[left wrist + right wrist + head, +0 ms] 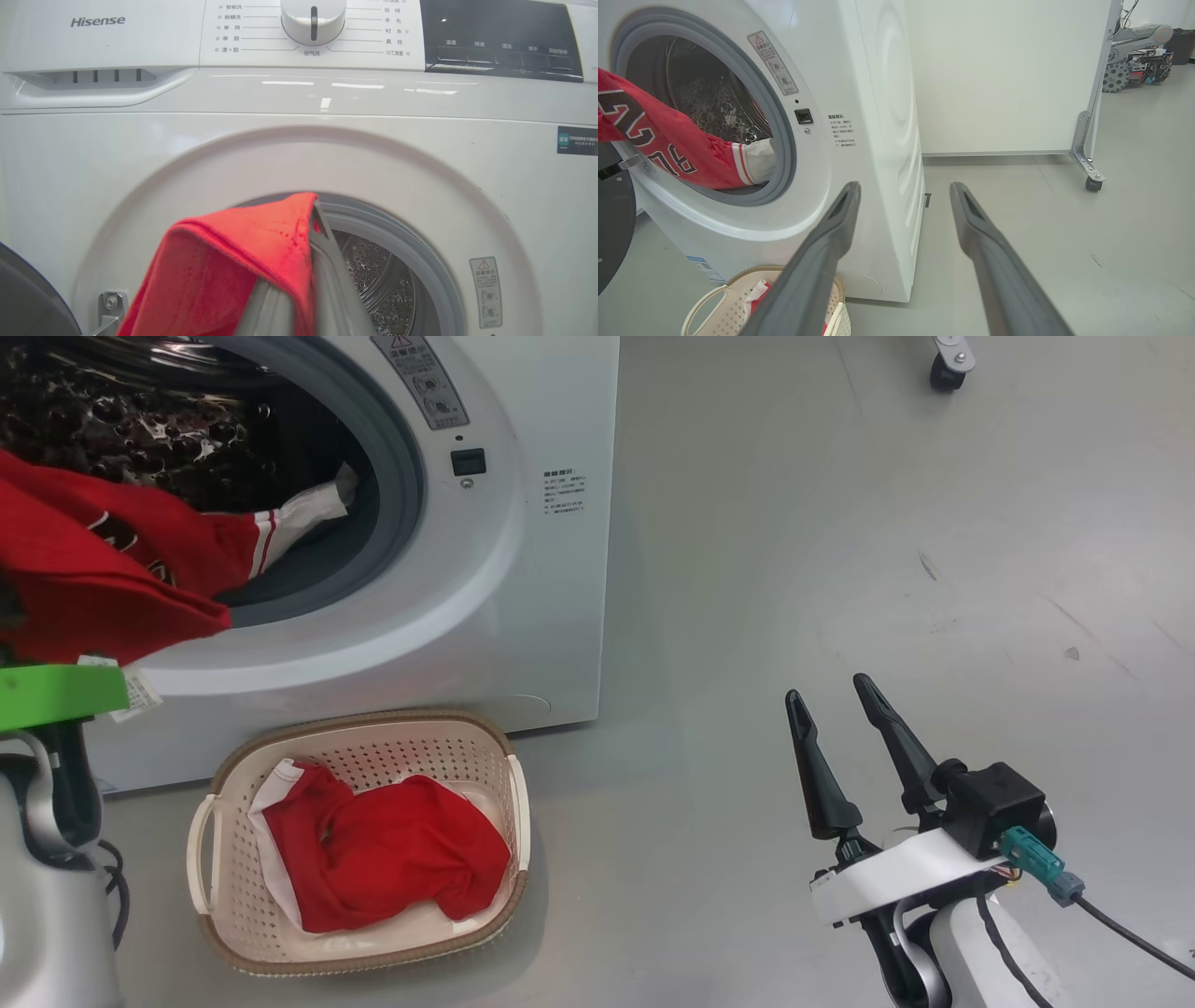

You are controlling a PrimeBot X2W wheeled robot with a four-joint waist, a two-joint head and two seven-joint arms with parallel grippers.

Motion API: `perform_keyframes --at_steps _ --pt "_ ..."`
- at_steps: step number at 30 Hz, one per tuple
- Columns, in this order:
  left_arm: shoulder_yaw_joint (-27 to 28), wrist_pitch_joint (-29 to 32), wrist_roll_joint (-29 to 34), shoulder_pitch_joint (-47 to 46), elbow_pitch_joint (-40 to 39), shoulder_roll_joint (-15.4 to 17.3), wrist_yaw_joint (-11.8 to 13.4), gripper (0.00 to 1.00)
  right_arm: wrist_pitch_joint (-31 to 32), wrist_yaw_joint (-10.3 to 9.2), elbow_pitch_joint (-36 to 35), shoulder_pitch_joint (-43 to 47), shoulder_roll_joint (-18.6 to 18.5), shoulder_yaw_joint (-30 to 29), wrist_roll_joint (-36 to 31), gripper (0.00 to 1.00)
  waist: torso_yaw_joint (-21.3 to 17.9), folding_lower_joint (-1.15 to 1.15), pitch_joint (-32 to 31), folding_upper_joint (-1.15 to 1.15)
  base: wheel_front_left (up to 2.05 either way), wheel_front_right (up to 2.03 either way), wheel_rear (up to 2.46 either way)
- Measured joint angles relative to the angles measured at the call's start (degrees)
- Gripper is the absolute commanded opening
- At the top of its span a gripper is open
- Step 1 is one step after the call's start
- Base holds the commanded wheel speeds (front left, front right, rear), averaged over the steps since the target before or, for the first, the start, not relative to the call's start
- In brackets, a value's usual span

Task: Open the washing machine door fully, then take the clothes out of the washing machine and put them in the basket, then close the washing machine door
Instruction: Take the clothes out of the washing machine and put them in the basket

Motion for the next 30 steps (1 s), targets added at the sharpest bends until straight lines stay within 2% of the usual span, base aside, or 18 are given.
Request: perform_keyframes --at_steps 7,18,30 --pt "-0.19 -0.22 0.65 0.08 -7.95 -1.02 0.00 0.00 0.00 0.31 -0.21 0.05 0.00 -0.04 0.03 1.00 -0.41 0.00 0.28 0.00 0.00 0.00 0.00" --pt "-1.10 -0.22 1.58 3.47 -12.54 -1.67 0.00 0.00 0.00 0.33 -0.23 0.05 0.00 -0.04 0.05 1.00 -0.75 0.00 0.35 0.00 0.00 0.00 0.00" --pt "-7.90 -0.22 1.54 12.43 -7.93 -2.18 0.00 0.00 0.00 0.55 -0.24 0.09 0.01 0.03 0.09 1.00 -0.86 0.00 0.85 0.00 0.00 0.00 0.00"
